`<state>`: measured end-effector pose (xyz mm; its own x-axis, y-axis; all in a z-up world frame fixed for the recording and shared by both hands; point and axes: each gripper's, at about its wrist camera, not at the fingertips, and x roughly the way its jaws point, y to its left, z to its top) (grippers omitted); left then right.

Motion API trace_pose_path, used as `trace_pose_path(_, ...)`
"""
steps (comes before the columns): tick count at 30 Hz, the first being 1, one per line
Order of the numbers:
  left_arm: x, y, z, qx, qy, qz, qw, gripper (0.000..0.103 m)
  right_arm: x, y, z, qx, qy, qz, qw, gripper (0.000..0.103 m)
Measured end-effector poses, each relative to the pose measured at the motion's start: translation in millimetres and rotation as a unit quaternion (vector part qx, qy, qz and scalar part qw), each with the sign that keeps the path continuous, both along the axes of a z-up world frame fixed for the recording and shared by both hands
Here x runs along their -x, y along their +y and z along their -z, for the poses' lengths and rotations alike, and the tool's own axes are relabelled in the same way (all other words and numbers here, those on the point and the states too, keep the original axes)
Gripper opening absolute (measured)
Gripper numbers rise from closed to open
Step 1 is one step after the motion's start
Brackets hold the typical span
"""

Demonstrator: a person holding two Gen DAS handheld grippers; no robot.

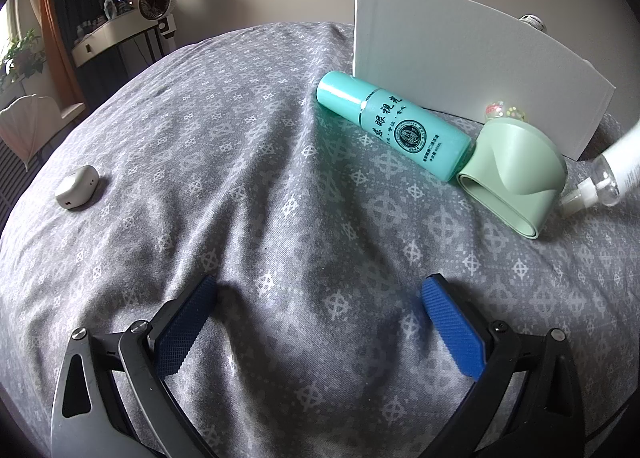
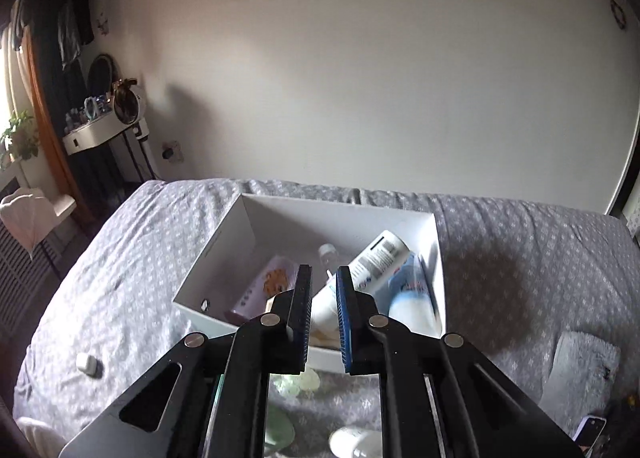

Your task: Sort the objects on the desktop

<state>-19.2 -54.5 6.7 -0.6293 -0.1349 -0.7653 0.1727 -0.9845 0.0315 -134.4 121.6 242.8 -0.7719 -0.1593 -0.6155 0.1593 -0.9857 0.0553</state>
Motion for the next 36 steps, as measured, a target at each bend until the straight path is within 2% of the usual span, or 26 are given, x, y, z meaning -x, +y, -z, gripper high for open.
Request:
trace_pose_path(3,0.0,0.0,0.0,0.0,0.0,0.0,1.0,0.103,-10.0,0.7,9.1,0.014,0.021,0.003,1.0,0.009)
trace_pose_path(4,0.0,-0.1,-0.2,0.0,0.0,0.0,1.0,0.103,-15.8,4.3,18.5,0.018,0.018,0.009,1.0,0.012)
trace_pose_path(6,0.0,0.0,-0.1,0.0,0.0,0.0,1.0,0.103,-28.8,18.1,44.0,0.021,-0.004,0.023,0.999,0.027)
trace_pose_path(7,0.0,-0.1,-0.3,0.0,0.0,0.0,1.0,0.103,-34.5,25.4,57.9,0.021,-0.021,0.028,0.999,0.039)
trace_pose_path(8,0.0,-0.1,-0.1,0.0,0.0,0.0,1.0,0.103,-41.7,33.3,70.5,0.018,-0.035,0.036,0.999,0.046)
trace_pose_path(14,0.0,0.0,-0.1,0.0,0.0,0.0,1.0,0.103,-88.1,84.3,127.7,-0.003,-0.096,0.075,0.993,0.062)
trace_pose_path(16,0.0,0.0,0.0,0.0,0.0,0.0,1.0,0.103,-102.6,103.2,141.7,-0.005,-0.113,0.092,0.989,0.067)
trace_pose_path(19,0.0,0.0,0.0,0.0,0.0,0.0,1.0,0.103,-116.9,117.9,159.8,-0.003,-0.135,0.107,0.985,0.067)
trace_pose_path(24,0.0,0.0,0.0,0.0,0.0,0.0,1.0,0.103,-126.0,115.5,185.6,0.009,-0.166,0.111,0.98,0.069)
trace_pose_path(27,0.0,0.0,0.0,0.0,0.0,0.0,1.0,0.103,-121.1,106.5,200.2,0.009,-0.168,0.133,0.977,0.07)
trace_pose_path(28,0.0,0.0,0.0,0.0,0.0,0.0,1.0,0.103,-118.3,104.7,206.7,0.009,-0.169,0.147,0.975,0.078)
trace_pose_path(29,-0.1,0.0,-0.1,0.0,0.0,0.0,1.0,0.103,-114.3,102.6,214.6,0.007,-0.174,0.16,0.972,0.097)
trace_pose_path(30,-0.1,0.1,0.0,0.0,0.0,0.0,1.0,0.103,-110.6,98.7,224.7,0.001,-0.177,0.168,0.97,0.103)
trace_pose_path(33,0.0,0.0,0.0,0.0,0.0,0.0,1.0,0.103,-118.8,75.1,235.4,-0.074,-0.124,0.185,0.972,0.103)
trace_pose_path(36,0.0,0.0,0.0,0.0,0.0,0.0,1.0,0.103,-120.6,77.7,235.7,-0.063,-0.128,0.192,0.971,0.103)
